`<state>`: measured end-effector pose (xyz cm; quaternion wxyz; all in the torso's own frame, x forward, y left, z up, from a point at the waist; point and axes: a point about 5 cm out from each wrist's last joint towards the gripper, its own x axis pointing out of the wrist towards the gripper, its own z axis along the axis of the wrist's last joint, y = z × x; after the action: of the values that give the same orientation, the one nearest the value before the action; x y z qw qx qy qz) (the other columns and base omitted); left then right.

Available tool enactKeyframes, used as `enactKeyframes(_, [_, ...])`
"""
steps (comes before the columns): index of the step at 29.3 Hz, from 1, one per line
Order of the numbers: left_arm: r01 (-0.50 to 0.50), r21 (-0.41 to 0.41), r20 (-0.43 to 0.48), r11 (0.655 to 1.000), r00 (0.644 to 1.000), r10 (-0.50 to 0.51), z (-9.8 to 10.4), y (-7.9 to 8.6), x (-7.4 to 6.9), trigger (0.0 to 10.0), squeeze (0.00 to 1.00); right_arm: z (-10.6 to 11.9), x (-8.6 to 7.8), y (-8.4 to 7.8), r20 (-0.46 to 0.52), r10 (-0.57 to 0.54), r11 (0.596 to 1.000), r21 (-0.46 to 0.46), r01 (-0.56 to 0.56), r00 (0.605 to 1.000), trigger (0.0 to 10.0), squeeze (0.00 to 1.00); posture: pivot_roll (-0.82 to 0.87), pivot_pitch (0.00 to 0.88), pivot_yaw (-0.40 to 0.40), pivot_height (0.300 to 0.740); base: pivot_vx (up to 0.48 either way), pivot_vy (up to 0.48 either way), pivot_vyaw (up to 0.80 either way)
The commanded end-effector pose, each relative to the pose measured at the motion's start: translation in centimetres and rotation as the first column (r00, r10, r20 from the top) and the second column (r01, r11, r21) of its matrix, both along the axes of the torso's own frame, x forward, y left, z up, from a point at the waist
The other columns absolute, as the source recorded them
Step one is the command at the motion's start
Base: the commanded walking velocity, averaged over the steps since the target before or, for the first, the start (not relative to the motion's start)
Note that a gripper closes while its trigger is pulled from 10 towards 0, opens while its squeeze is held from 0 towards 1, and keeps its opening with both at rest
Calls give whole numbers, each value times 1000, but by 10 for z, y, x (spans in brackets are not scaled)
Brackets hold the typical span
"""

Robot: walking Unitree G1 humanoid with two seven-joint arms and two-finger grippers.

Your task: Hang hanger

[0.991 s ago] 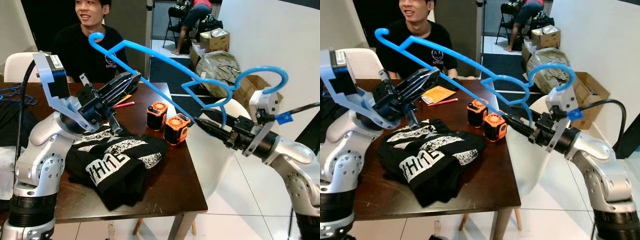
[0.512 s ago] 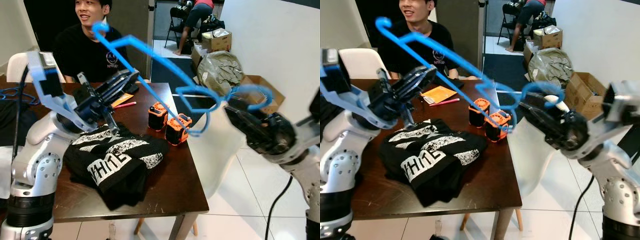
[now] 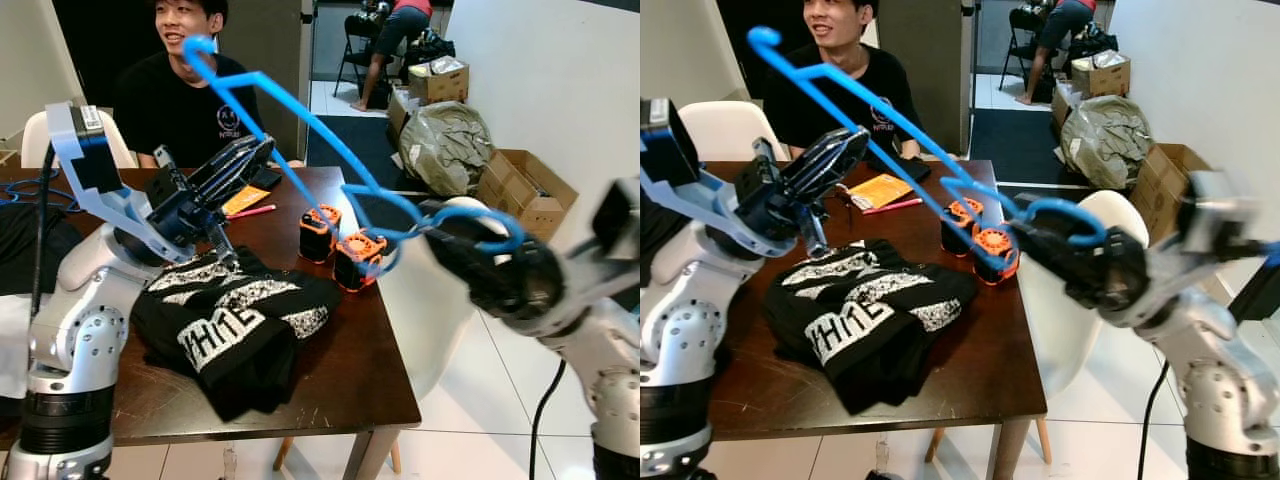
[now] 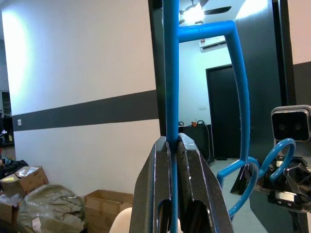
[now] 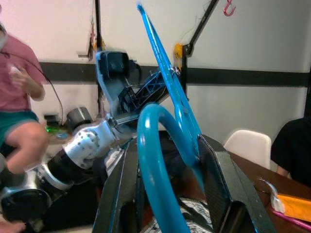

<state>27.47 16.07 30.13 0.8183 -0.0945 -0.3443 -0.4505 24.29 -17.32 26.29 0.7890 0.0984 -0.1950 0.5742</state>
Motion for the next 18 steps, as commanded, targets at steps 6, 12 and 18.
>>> enactKeyframes(6, [74,-110,-19,991,997,-77,1,-12,-2,0,0,5,13,21,64,-93,994,-54,97,994,10000,0,-14,0,-16,740,0,0,0])
enactKeyframes(12, [90,-142,-18,986,996,-93,3,-11,-2,0,0,-1,25,20,52,-185,981,-46,187,981,10000,0,-11,0,-13,740,0,0,0])
enactKeyframes(18, [102,-163,-14,981,994,-105,6,-10,-3,0,0,-12,37,14,20,-293,954,-59,293,956,10000,0,-11,0,-13,740,0,0,0])
